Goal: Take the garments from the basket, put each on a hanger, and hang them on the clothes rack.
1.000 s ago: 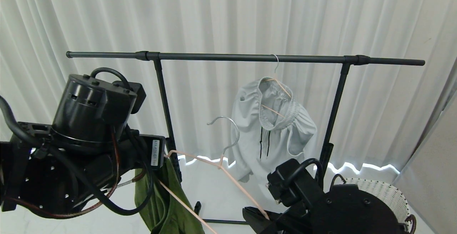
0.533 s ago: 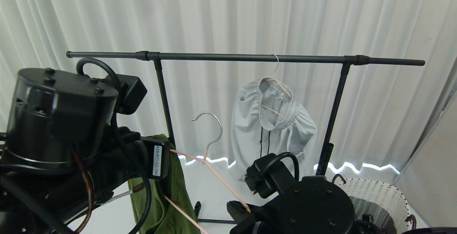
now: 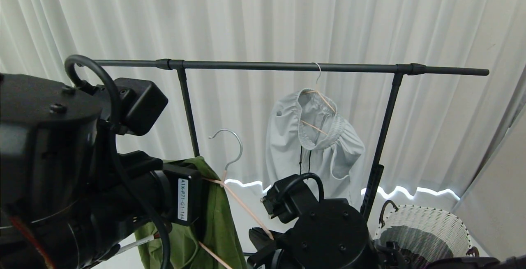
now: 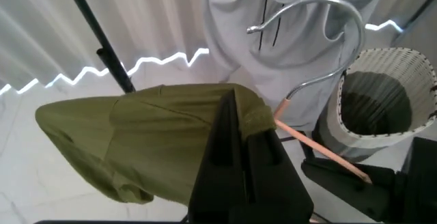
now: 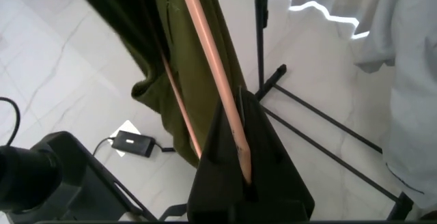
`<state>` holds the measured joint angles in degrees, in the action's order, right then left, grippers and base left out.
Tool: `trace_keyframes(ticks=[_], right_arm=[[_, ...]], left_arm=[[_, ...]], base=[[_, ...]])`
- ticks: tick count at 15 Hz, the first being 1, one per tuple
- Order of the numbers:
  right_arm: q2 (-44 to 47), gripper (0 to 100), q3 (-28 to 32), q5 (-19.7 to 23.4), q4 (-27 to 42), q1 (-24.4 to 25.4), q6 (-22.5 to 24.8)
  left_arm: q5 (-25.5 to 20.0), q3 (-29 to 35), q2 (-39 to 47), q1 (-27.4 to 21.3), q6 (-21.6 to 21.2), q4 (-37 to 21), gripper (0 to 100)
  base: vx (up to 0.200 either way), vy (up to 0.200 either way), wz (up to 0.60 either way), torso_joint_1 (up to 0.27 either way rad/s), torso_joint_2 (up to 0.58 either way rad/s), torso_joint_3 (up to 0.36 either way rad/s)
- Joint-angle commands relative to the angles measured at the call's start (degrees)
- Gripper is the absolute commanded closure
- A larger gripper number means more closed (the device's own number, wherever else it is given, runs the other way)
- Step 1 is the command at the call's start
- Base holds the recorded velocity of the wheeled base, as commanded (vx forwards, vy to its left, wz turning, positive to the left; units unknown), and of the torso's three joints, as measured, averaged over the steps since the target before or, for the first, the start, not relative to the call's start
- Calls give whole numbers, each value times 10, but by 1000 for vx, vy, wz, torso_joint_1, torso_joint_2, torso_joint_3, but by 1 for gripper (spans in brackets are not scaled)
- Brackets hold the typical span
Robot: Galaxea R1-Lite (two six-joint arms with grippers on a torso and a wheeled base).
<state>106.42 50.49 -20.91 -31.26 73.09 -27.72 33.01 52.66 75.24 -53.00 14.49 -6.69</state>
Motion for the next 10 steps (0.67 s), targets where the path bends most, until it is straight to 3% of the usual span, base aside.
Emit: trace_keyframes(ticks=[1,10], right_arm=[[-5,100,-2,-1,0,-9,-2],[-66,100,-7,-17,0,-31,2]], left_arm=[[0,-2,-10,-3,0,-1,100],[-2,-34,-21,-4,-3,-3,100]], base=[[0,0,0,0,0,0],[0,0,0,0,0,0]])
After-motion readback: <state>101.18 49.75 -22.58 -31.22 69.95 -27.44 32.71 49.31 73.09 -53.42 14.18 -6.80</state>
